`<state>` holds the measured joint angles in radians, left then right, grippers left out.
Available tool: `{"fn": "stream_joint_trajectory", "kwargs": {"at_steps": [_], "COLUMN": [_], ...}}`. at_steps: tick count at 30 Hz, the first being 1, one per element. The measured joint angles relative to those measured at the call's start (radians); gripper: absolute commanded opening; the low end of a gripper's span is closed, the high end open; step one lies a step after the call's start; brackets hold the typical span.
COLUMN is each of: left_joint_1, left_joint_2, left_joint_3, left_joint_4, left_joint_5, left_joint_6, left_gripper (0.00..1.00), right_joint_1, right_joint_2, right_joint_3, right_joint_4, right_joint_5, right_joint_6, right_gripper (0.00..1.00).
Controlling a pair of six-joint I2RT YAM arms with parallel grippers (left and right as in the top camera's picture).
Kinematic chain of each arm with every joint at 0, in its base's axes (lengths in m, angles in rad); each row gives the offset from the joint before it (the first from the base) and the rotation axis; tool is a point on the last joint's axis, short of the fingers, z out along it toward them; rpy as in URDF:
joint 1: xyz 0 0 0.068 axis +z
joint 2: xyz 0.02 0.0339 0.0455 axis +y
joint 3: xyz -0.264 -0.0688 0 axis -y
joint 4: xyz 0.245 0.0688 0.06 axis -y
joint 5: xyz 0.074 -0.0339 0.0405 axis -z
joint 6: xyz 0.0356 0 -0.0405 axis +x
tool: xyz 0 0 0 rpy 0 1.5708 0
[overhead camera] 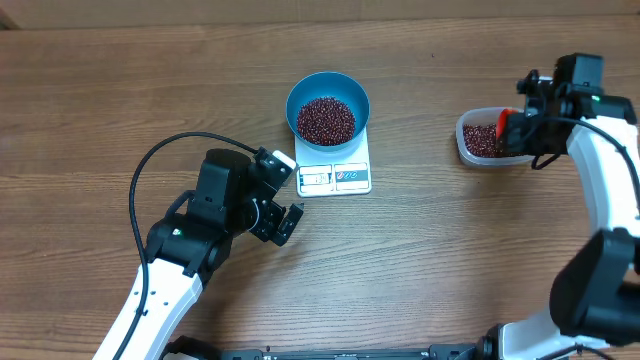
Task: Scoop item into bowl and weigh 150g on scale
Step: 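Move the red scoop back to the bean tub, then dig the red scoop into the tub beans and lift it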
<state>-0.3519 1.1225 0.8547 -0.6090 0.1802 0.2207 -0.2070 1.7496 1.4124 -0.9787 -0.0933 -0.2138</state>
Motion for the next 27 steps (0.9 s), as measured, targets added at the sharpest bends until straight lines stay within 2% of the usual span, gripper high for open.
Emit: {"fn": "stream_joint_trajectory", "kwargs": {"at_steps": [10,27], "left_joint_1": [0.0,0.0], "left_joint_2": [0.0,0.0], "left_joint_3": [0.0,0.0], "left_joint_4": [0.0,0.0], "left_joint_5": [0.0,0.0], "left_joint_6": [0.0,0.0], "left_gripper": [1.0,1.0], "right_joint_1": [0.007,0.03], "right_joint_2": [0.08,0.096], "right_joint_3": [0.0,0.0], "right_joint_4": [0.02,0.027], "right_joint_5": [-0.053,-0.147], "right_joint_6": [0.004,0.005], "right_gripper": [0.04,0.04]}}
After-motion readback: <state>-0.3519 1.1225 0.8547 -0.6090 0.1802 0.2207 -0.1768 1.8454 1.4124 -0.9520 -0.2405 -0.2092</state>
